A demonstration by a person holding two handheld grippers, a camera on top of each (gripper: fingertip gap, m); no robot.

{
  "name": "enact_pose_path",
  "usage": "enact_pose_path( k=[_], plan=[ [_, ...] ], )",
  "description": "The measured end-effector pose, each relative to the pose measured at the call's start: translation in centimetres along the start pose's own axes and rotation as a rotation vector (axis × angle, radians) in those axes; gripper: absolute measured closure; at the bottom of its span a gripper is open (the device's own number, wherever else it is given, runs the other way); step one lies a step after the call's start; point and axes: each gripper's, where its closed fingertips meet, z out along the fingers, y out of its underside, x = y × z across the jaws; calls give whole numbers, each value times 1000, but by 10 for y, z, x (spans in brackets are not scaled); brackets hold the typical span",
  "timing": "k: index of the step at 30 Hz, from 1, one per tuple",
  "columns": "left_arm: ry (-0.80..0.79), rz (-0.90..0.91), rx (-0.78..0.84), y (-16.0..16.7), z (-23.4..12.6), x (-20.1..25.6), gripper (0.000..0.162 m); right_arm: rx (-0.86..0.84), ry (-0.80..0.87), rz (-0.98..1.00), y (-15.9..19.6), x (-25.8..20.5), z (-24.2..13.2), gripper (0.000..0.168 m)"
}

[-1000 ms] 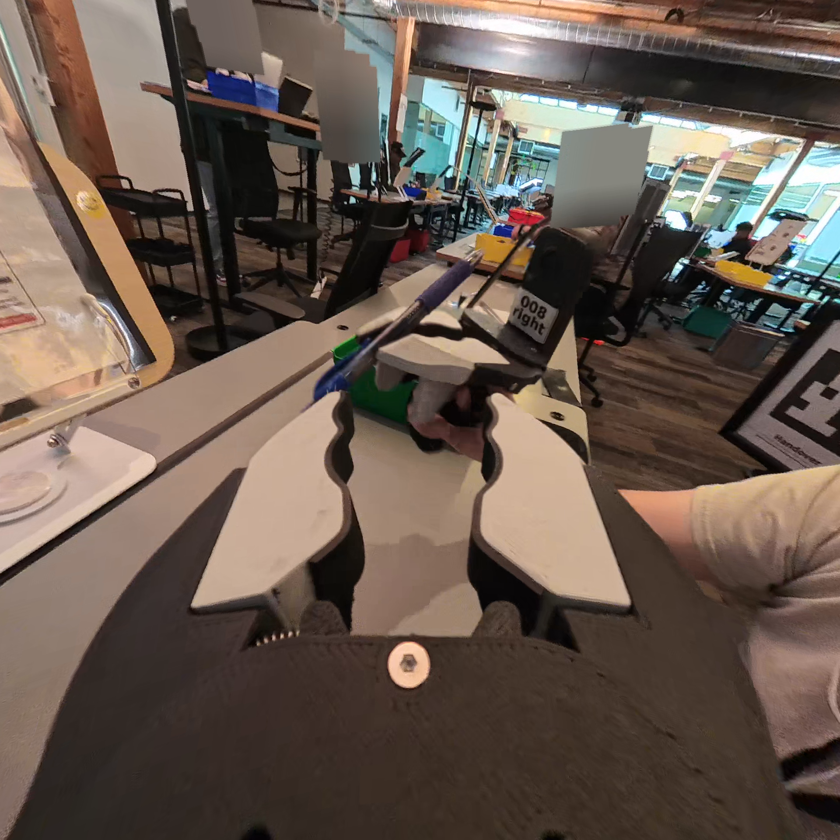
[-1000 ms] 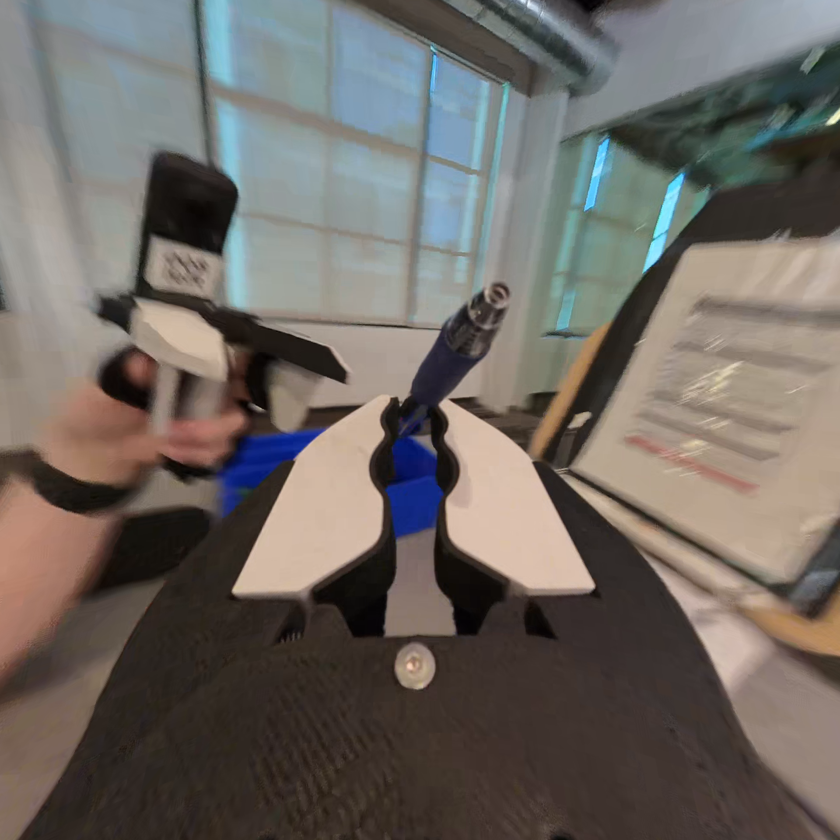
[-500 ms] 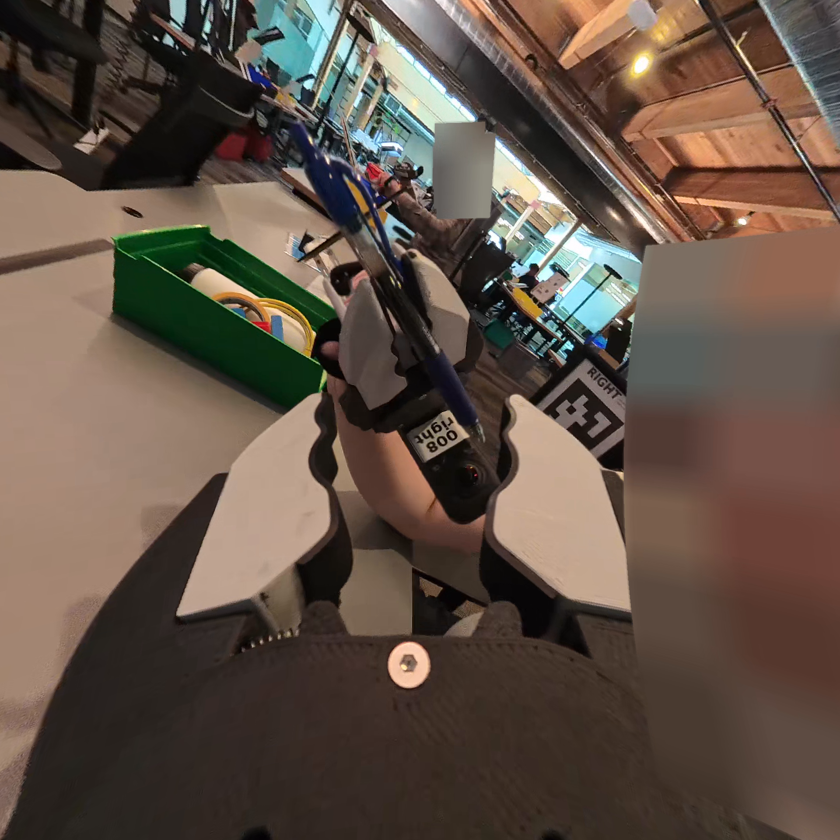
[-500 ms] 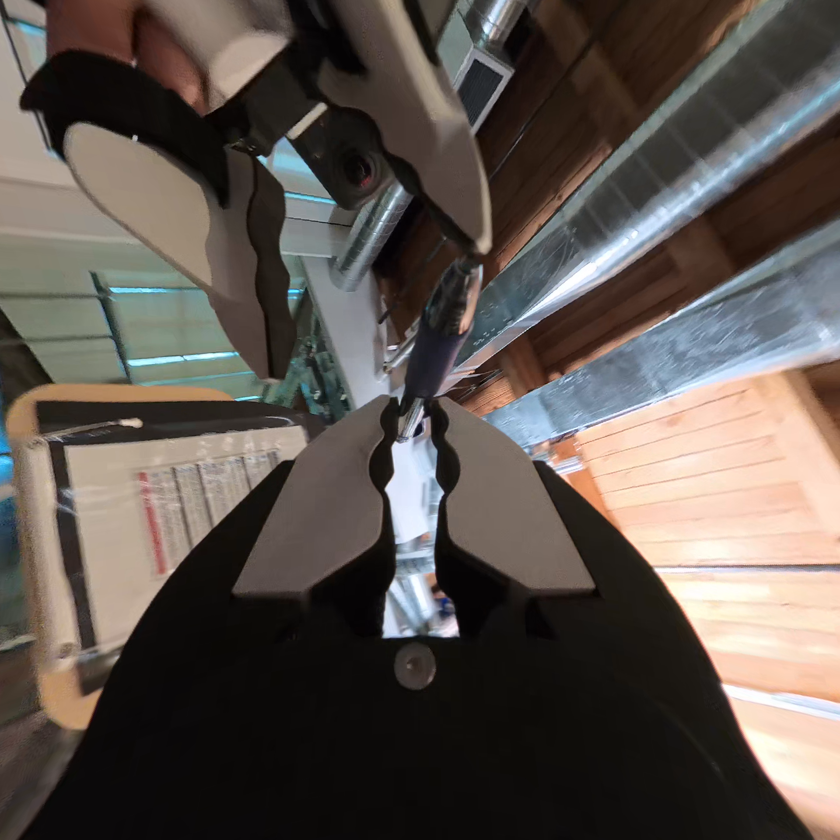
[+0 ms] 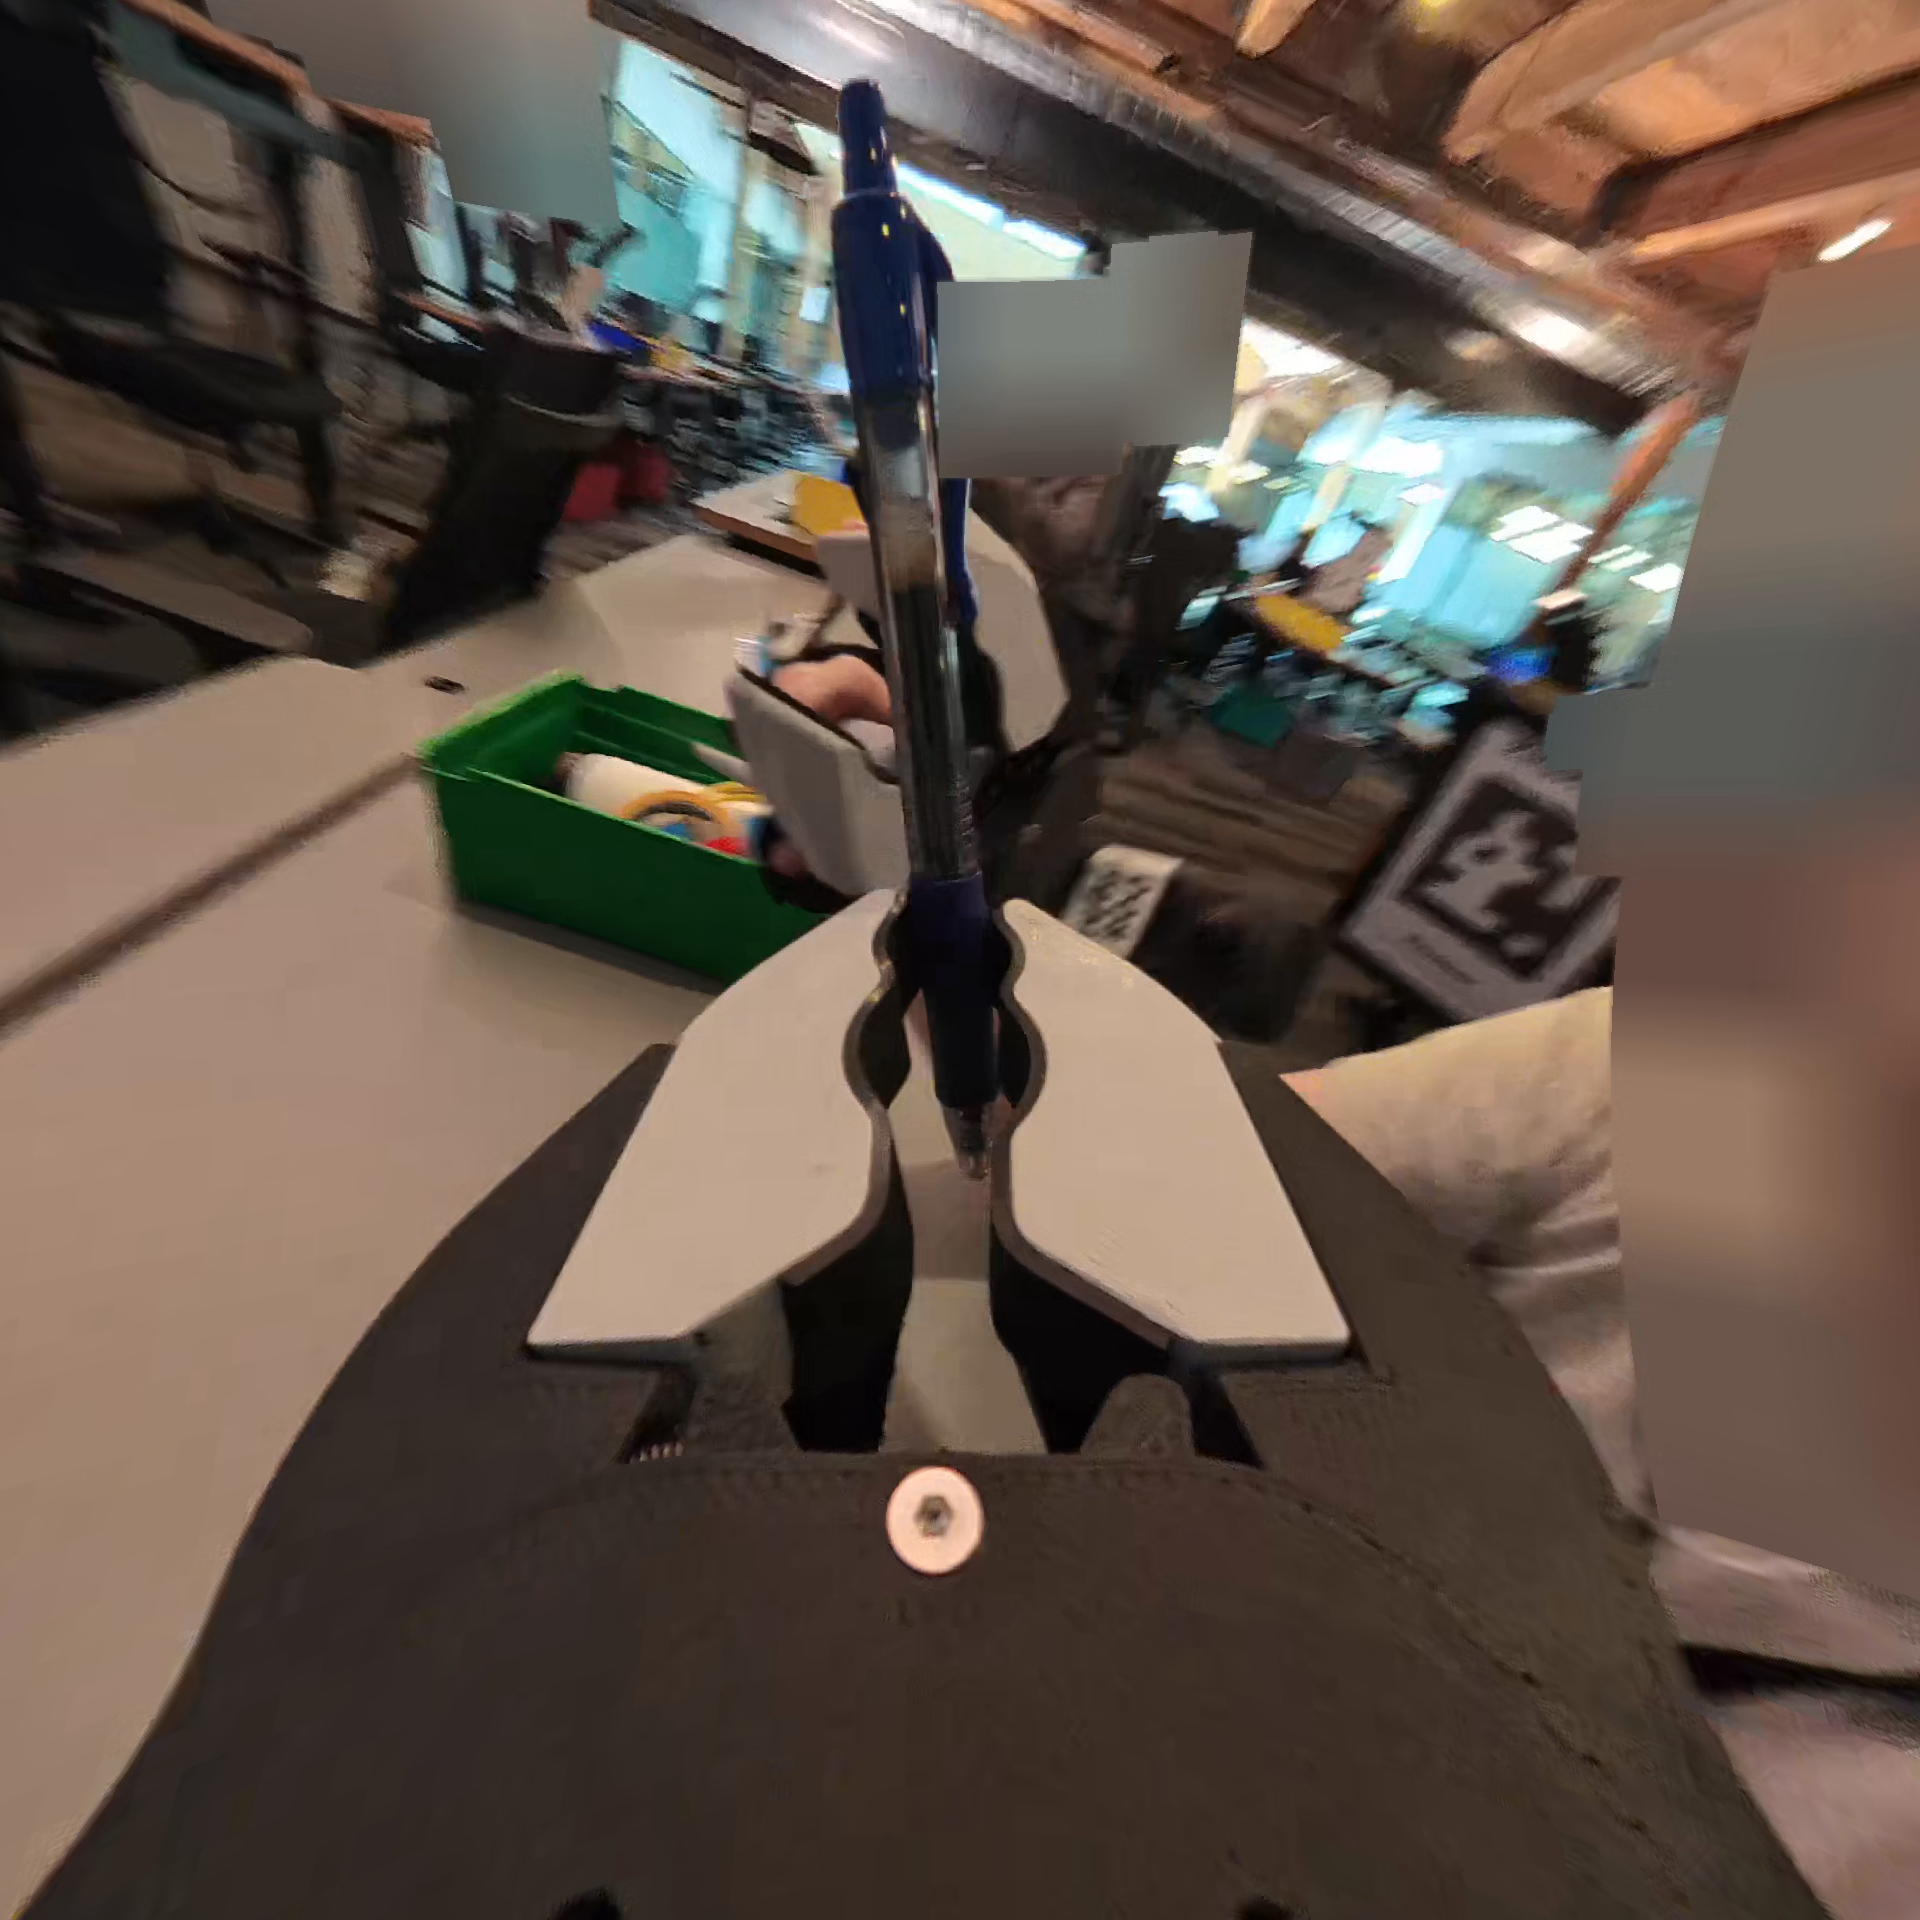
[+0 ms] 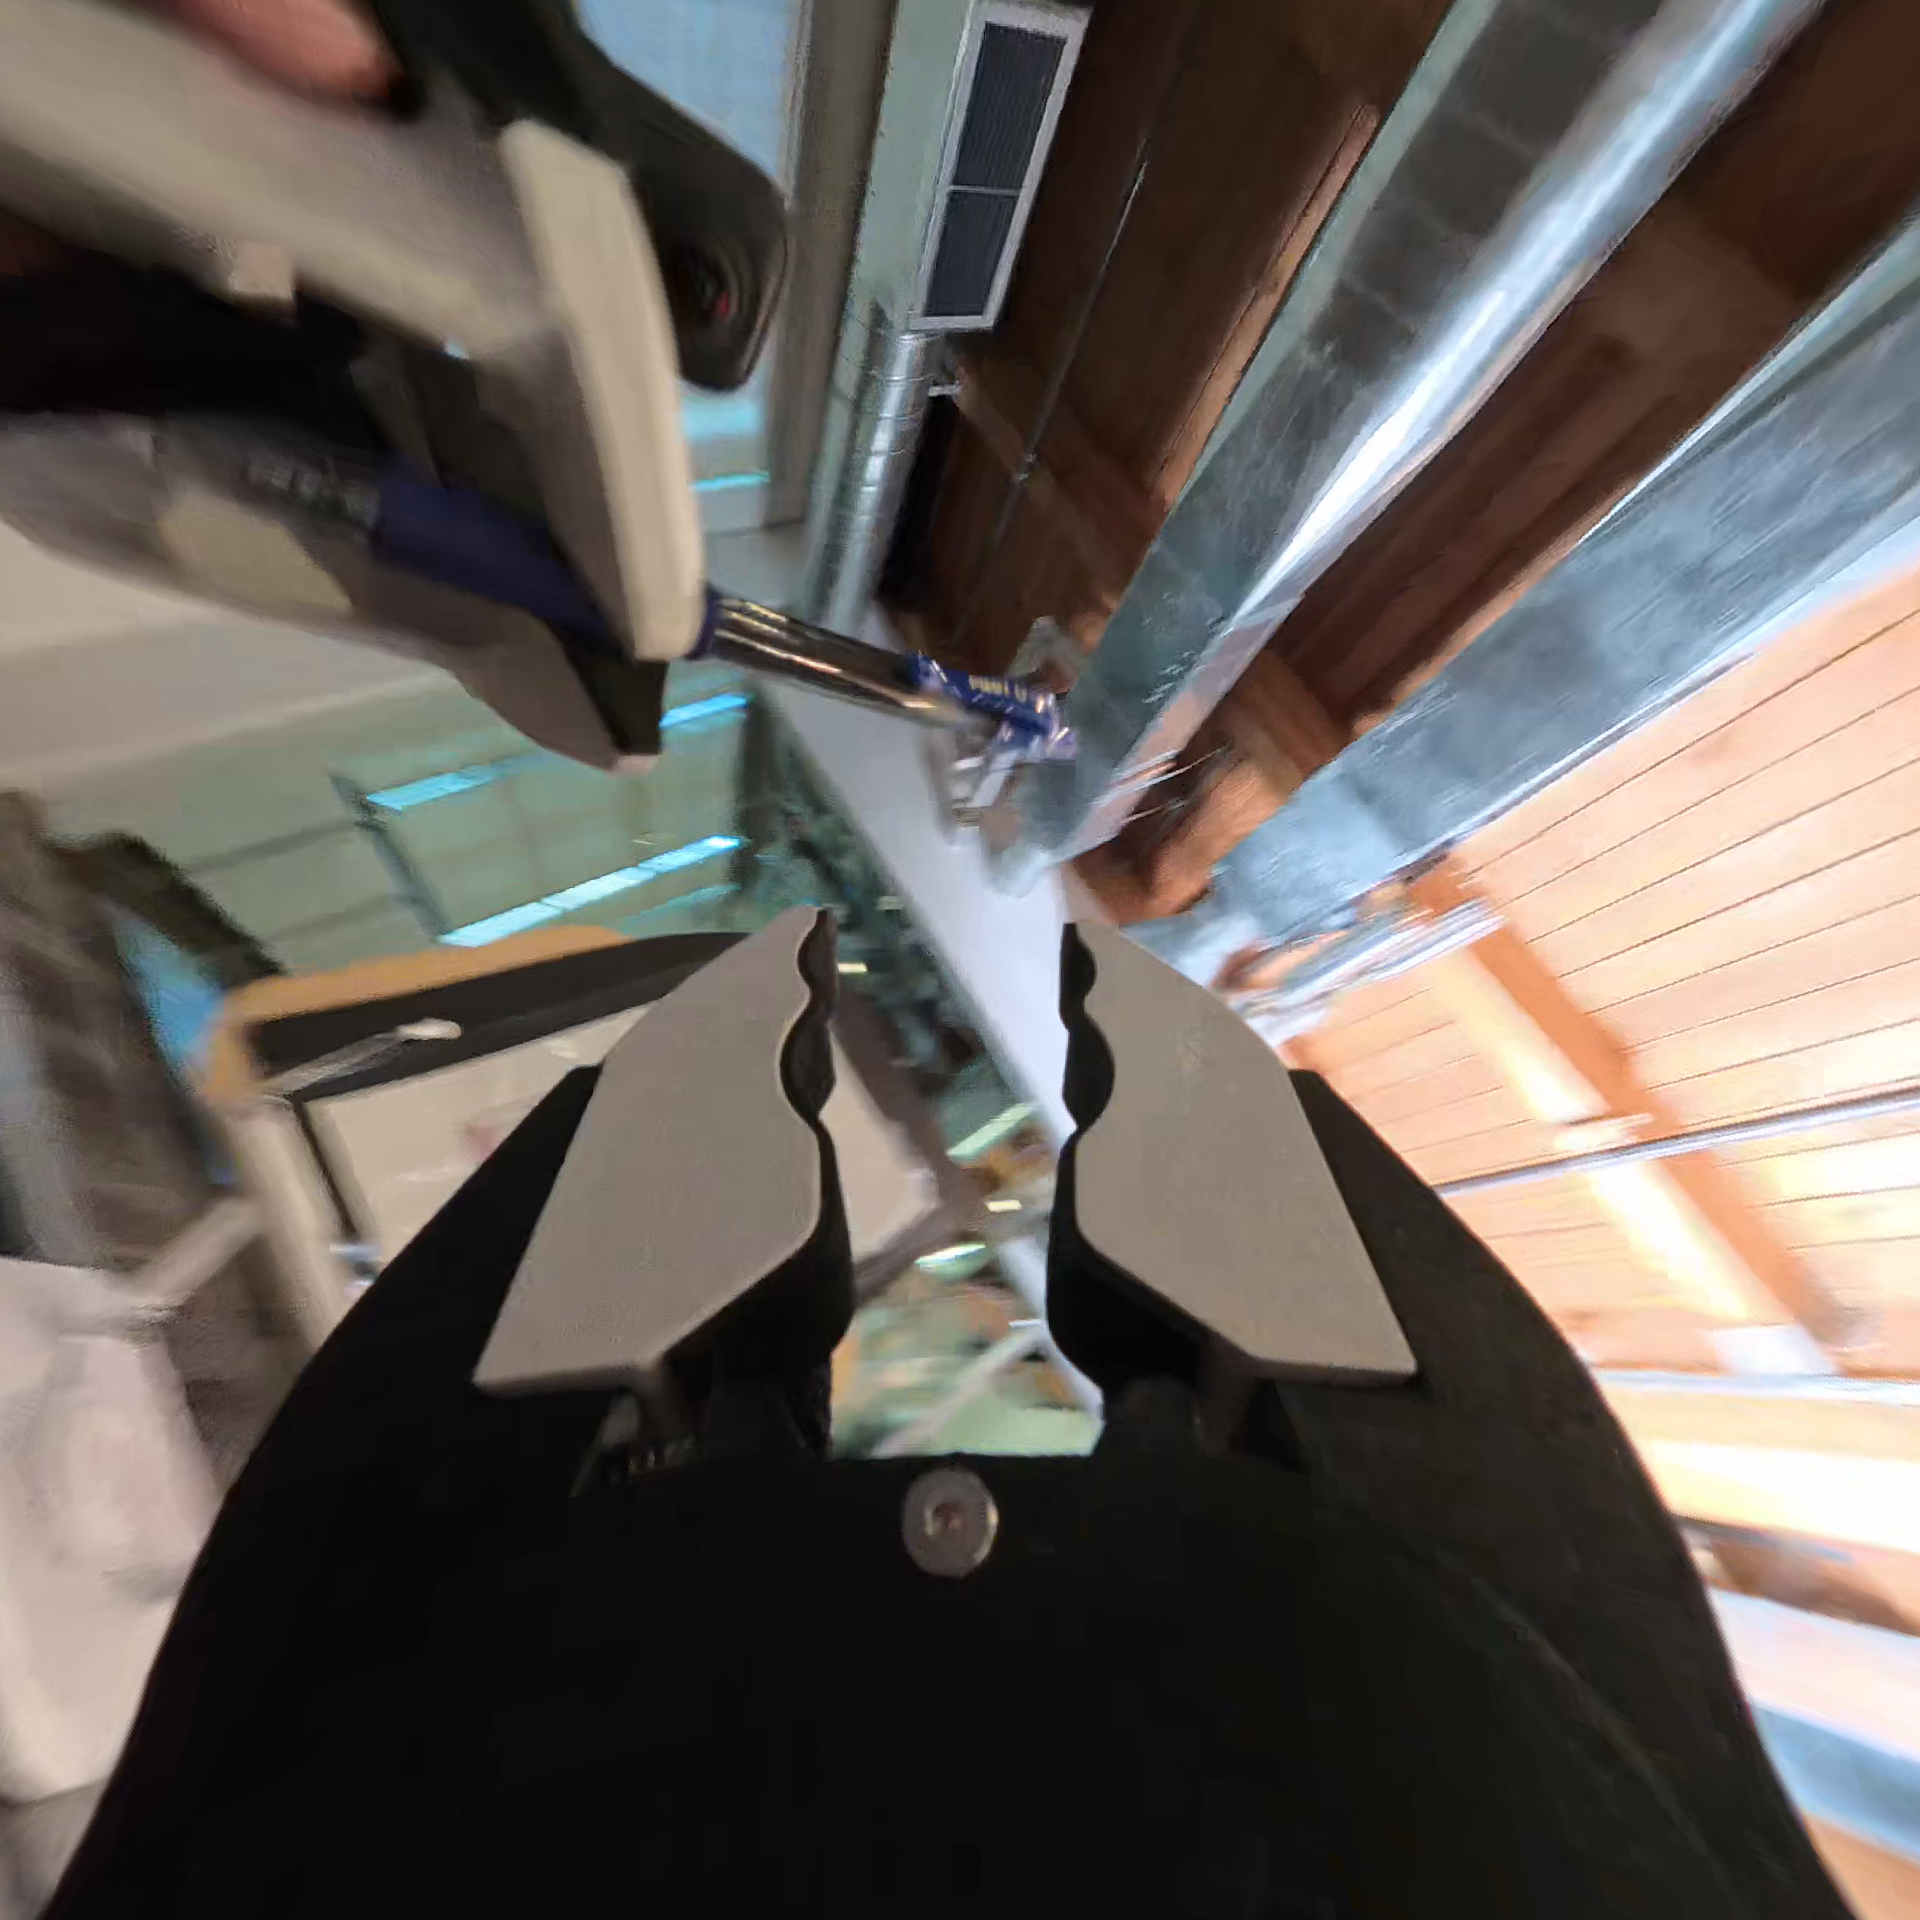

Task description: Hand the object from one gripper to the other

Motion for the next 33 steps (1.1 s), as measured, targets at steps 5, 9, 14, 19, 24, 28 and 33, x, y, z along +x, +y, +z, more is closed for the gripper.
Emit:
enact_pose_path(
  k=[5, 9, 14, 19, 24, 28, 33],
  plan=[
    [-607, 609, -74, -13, -25, -50, 150, -24, -305, 845, -1, -11, 6, 128],
    [-903, 834, -102, -27, -42, -62, 151, -101, -536, 1436, -7, -16, 6, 117],
    [-1058, 1020, -140, -29, -37, -63, 151, -33, -496, 1716, -15, -11, 14, 117],
    [-1040, 1055, -119, -23, -19, -56, 151, -34, -495, 1680, -23, -32, 20, 132],
    [-991, 1031, -113, -18, -15, -56, 143, -96, -466, 1580, -8, -37, 18, 157],
    [-946, 871, -204, -11, -23, -52, 123, -271, -247, 1051, 35, -25, 10, 157],
    [-569, 388, -89, -4, -7, -2, 108, -230, -25, 41, 24, 0, 1, 157]
  ],
)
